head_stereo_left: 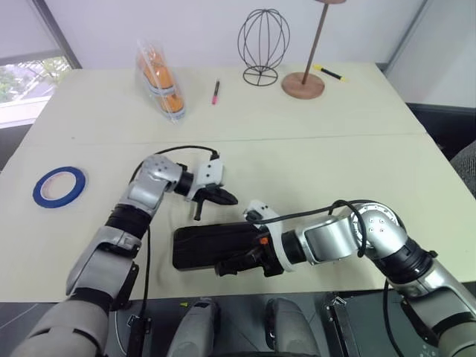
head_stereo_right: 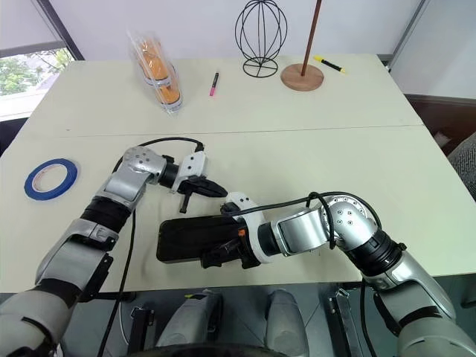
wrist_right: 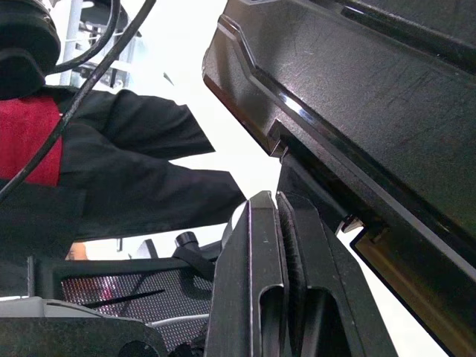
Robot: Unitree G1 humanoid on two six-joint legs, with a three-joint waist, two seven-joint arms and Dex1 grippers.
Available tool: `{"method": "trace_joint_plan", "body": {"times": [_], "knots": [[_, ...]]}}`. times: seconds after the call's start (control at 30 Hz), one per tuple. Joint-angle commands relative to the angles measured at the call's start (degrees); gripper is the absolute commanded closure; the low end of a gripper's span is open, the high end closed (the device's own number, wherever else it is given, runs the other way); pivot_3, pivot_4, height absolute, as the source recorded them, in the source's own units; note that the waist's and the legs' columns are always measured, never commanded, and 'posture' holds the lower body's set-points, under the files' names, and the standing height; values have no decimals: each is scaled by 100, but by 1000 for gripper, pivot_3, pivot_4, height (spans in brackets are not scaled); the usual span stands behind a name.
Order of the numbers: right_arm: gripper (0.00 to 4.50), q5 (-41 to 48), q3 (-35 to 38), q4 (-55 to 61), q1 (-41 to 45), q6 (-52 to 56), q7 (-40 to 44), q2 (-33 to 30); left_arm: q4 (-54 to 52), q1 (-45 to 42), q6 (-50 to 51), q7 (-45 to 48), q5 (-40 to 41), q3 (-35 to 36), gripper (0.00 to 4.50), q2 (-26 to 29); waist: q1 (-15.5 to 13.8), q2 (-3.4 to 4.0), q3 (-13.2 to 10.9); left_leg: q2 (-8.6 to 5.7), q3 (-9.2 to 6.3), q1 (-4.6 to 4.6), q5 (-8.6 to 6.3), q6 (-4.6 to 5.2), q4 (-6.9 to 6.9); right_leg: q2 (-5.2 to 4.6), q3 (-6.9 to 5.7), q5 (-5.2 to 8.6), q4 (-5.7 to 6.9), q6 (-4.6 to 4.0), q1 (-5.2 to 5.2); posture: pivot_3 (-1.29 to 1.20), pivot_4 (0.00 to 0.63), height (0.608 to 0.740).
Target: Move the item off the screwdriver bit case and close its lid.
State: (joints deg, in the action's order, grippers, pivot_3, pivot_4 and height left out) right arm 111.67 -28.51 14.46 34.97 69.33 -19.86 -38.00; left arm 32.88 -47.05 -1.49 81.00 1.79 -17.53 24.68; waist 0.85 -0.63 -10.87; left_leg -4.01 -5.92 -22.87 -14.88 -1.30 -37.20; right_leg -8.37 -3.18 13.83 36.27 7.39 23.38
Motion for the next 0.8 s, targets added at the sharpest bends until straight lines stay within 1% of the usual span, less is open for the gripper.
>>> {"method": "trace_joint_plan", "body": {"times": [0.03,0.2,0.43,0.5,0.57,0.8], "knots": [[4427,133,-195,122,-136,16,44,-42,-182,27,2,26,3,-32,4500,6,0,0,0,0,0,0,0,0,0,0,0,0,0,0,0,0,150,740],[4427,133,-296,160,-254,-46,-128,-77,-177,-26,47,59,43,-35,4500,-2,-1,-2,1,0,0,1,0,0,0,0,0,0,-1,0,-2,0,150,740],[4427,133,-549,570,243,-23,-731,-304,-156,-81,102,-14,90,32,4500,8,-1,-1,1,0,-1,1,0,0,-2,0,-1,0,0,0,-2,0,150,740],[4427,46,-606,687,401,12,-853,-357,-162,-80,110,-46,91,39,4500,2,-3,-1,1,0,-1,-1,0,0,-3,0,-1,0,0,0,-1,0,150,740],[4427,-234,-606,794,574,102,-859,-369,-179,-65,120,-74,94,39,4500,-10,0,-1,0,0,-2,-4,0,0,-3,-1,-1,0,0,0,2,0,150,740],[4427,-706,-501,992,729,133,-828,-326,-344,67,223,-137,111,-30,4500,-98,-2,-1,1,0,-2,-6,0,0,-3,0,-2,0,0,0,4,0,150,740]]}}
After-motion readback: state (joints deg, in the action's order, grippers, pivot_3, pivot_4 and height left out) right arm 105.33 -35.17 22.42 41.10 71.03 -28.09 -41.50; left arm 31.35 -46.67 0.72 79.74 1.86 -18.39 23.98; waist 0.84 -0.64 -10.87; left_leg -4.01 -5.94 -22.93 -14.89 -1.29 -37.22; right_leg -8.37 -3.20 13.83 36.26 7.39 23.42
